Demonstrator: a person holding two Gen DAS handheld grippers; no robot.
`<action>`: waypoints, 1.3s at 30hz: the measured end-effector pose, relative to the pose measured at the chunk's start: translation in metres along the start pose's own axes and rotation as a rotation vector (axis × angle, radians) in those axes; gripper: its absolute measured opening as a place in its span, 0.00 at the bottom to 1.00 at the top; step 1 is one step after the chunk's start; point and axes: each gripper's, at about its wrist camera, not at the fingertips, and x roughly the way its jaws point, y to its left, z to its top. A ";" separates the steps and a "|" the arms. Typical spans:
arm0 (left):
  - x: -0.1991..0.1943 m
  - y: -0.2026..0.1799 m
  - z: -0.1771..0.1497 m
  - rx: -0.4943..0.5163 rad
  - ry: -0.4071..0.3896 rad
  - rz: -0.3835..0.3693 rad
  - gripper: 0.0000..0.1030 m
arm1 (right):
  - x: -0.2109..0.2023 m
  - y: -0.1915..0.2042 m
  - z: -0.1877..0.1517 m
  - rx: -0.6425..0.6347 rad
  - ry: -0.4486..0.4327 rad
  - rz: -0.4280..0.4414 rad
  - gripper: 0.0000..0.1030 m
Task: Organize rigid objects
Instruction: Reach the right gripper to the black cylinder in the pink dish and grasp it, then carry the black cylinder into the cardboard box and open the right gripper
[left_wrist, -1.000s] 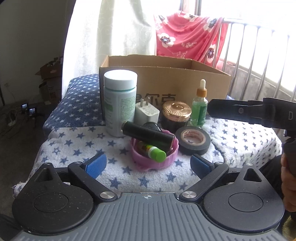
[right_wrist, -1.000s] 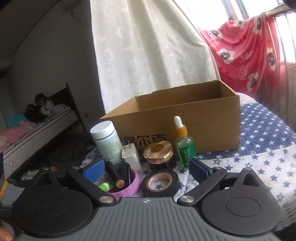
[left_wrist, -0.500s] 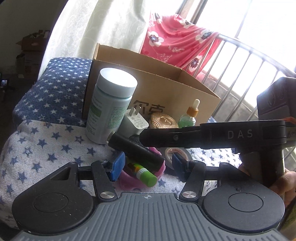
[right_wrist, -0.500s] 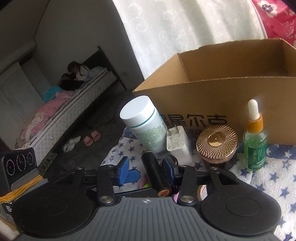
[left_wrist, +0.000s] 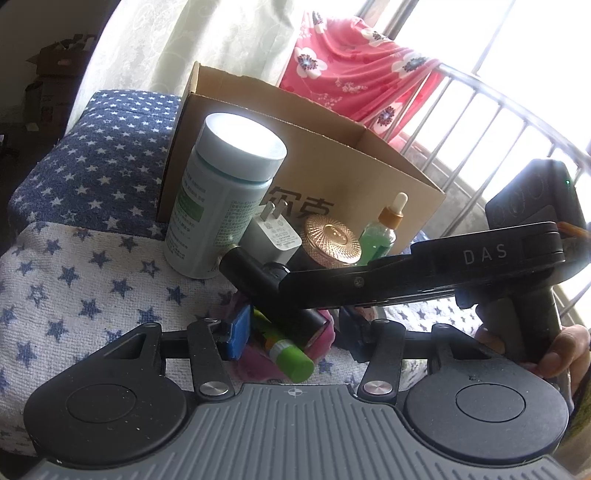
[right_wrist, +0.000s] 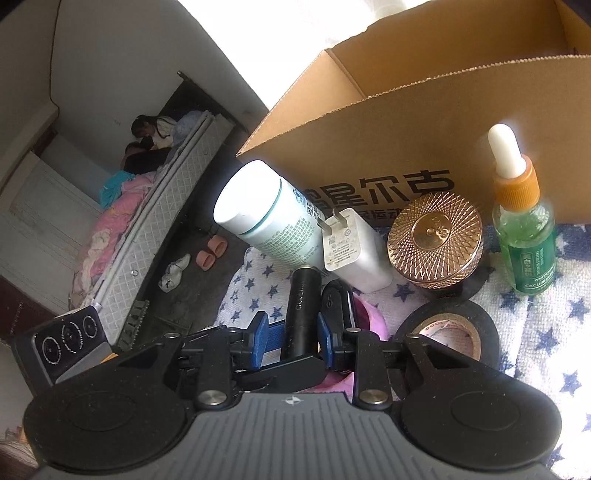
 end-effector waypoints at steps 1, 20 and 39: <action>0.000 0.001 0.000 -0.002 0.001 -0.003 0.50 | 0.000 0.000 0.000 -0.001 0.003 0.003 0.30; -0.013 -0.013 -0.004 0.045 -0.027 -0.013 0.38 | -0.012 0.025 -0.015 -0.080 -0.018 -0.086 0.26; -0.036 -0.023 0.102 0.192 -0.139 -0.027 0.38 | -0.057 0.099 0.067 -0.207 -0.202 -0.093 0.25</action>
